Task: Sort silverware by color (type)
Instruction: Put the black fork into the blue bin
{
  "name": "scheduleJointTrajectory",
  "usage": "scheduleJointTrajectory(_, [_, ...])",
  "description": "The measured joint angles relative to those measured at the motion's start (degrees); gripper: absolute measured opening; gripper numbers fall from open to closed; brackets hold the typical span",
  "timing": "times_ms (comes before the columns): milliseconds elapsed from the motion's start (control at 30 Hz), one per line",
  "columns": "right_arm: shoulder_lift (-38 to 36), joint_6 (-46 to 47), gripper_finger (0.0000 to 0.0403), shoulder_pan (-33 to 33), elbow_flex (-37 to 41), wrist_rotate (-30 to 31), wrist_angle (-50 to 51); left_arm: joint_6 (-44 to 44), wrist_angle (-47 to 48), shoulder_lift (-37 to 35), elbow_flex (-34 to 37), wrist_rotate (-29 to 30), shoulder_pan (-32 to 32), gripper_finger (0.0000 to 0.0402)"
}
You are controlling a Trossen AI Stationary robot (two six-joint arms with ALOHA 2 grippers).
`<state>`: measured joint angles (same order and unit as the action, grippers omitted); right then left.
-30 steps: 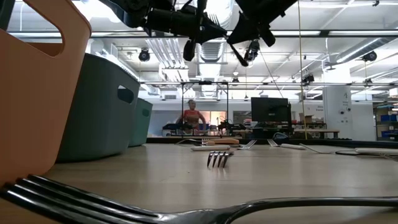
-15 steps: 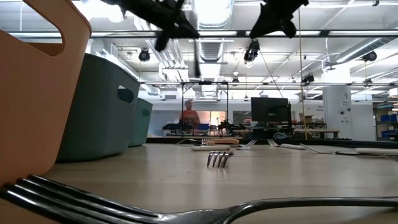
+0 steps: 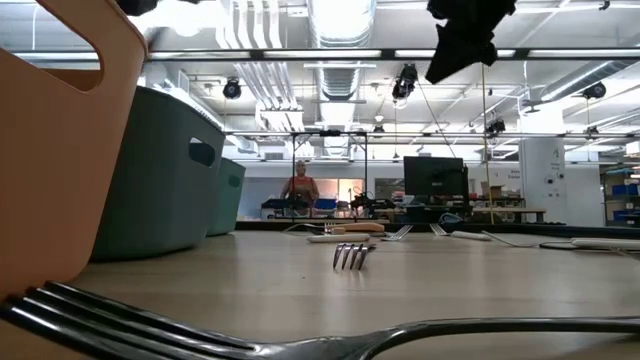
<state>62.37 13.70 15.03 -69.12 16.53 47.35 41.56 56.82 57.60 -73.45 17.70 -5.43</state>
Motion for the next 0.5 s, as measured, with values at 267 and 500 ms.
scheduleJointTrajectory(267, [0.0, 9.7, 0.0167, 0.0, 0.0, 0.0, 10.5, 15.7, 19.7, 1.9, 0.3, 7.7, -19.1, 0.0])
scheduleJointTrajectory(500, [0.3, 24.2, 0.0179, 0.0, 0.2, -1.1, 28.6, 13.5, 21.2, 7.2, 6.0, 5.6, -21.6, 0.0])
